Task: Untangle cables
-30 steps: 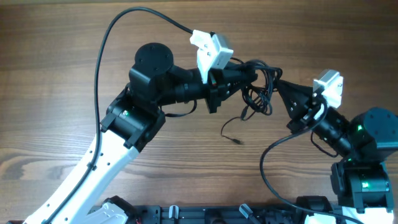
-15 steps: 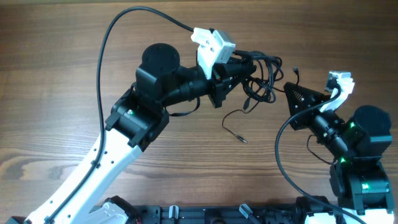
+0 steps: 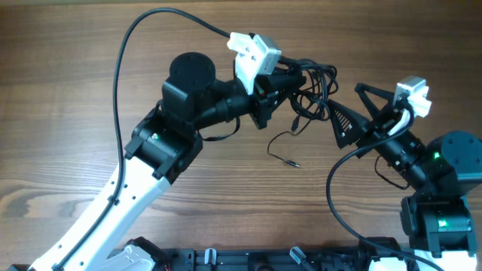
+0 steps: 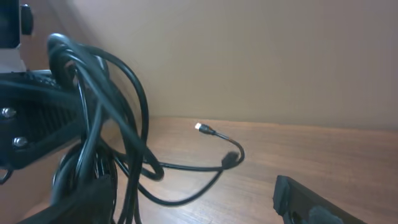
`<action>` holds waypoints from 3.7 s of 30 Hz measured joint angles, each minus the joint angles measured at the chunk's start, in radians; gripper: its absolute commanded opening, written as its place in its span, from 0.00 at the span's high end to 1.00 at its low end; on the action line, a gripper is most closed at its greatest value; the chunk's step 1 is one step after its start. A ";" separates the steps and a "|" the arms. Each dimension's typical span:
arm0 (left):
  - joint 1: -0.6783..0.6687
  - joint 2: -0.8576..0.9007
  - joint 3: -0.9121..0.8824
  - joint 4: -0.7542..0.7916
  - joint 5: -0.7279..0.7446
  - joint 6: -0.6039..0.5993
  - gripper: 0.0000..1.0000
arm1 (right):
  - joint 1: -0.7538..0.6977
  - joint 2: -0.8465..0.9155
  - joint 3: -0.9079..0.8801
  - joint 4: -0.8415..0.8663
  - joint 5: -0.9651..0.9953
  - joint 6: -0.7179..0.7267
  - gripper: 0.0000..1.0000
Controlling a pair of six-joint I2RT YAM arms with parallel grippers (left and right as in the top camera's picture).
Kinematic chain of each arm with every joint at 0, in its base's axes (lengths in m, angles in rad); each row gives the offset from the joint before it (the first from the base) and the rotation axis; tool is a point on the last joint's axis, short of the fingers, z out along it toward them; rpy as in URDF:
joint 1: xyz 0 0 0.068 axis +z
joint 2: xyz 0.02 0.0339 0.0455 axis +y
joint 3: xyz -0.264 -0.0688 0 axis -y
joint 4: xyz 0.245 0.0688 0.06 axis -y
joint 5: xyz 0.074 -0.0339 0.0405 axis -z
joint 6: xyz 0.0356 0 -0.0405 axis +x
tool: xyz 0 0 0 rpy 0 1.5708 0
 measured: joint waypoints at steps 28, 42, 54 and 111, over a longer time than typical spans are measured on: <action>-0.117 0.000 0.000 -0.052 0.106 0.000 0.96 | 0.000 0.000 0.000 0.002 0.145 -0.031 0.26; -0.124 0.037 0.000 -0.083 0.090 0.000 0.96 | 0.017 -0.004 0.001 -0.200 0.427 0.191 0.13; -0.124 0.034 0.000 0.030 -0.036 0.000 0.96 | 0.000 -0.001 0.001 -0.316 0.597 0.259 0.06; -0.100 -0.048 0.000 -0.166 -0.098 0.388 0.00 | -0.001 -0.037 -0.001 -0.048 -0.127 -0.178 0.96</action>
